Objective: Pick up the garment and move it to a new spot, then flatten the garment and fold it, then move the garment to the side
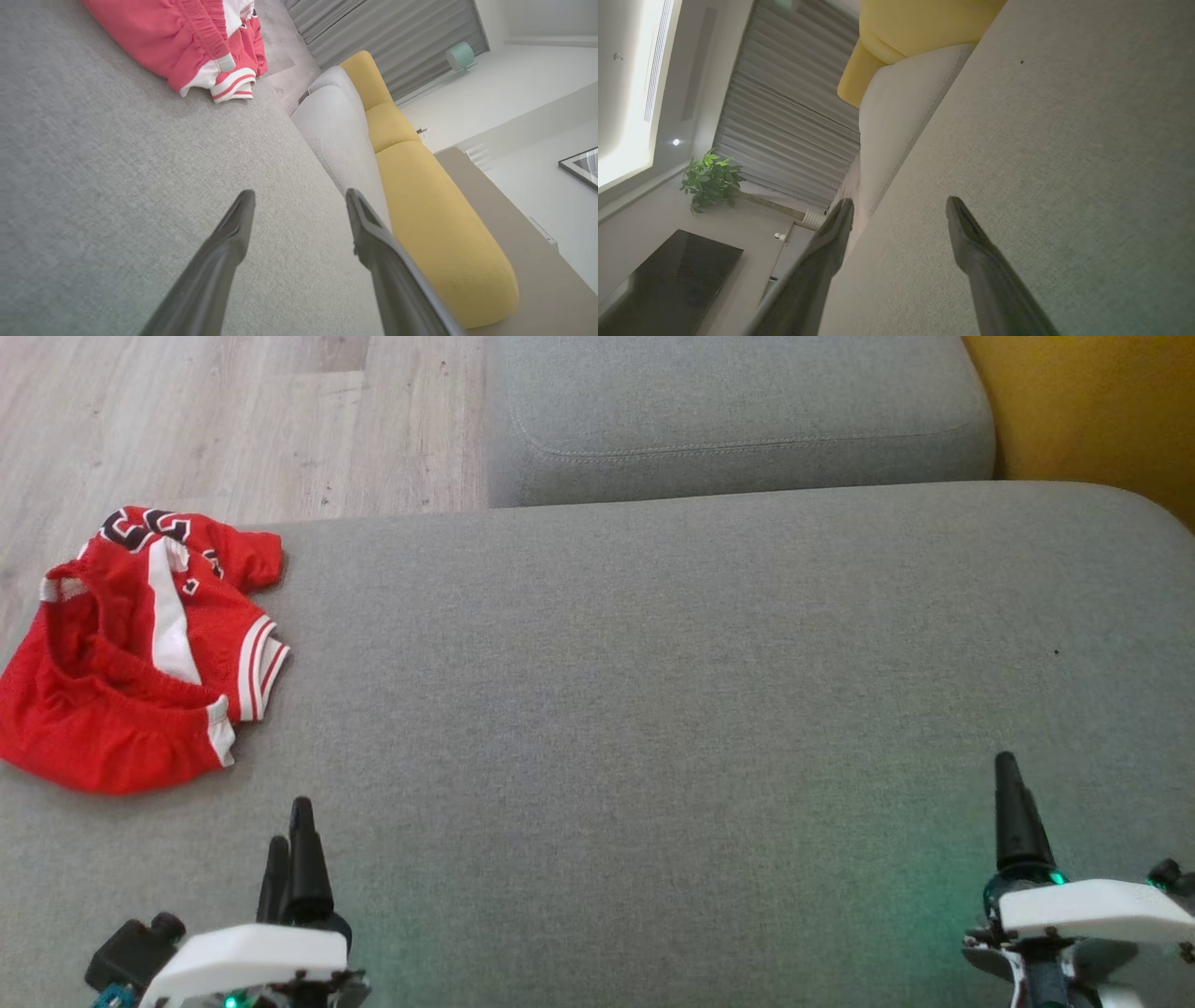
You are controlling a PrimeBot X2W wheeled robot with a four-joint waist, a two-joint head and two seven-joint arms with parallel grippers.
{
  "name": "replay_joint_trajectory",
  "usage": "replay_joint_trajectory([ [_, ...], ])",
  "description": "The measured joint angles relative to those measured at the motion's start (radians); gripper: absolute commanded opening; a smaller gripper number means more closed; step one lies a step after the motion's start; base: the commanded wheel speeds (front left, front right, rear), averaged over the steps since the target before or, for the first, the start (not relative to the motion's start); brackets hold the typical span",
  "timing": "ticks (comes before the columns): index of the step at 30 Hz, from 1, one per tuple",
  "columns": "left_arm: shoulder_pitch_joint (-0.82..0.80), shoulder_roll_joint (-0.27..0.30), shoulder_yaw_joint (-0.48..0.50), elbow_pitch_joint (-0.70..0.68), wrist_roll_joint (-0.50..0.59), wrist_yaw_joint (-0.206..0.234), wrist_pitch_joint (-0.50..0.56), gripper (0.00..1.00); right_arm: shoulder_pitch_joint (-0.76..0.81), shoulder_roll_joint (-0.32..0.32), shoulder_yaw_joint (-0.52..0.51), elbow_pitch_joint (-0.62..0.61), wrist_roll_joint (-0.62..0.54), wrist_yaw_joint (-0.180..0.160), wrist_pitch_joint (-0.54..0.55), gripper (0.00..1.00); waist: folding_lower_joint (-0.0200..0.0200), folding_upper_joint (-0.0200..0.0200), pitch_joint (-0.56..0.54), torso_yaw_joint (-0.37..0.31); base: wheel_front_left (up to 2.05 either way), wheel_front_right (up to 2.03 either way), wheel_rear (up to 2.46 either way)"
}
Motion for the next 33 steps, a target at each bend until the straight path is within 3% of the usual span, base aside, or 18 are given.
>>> replay_joint_trajectory([
  [33, 0.061, 0.016, -0.072, 0.011, 0.425, 0.05, -0.091, 1.0, 0.016, -0.001, 0.083, 0.024, -0.435, 0.0, -0.089, 1.0, 0.0, 0.0, -0.01, 0.005, 0.0, 0.0, 0.0],
])
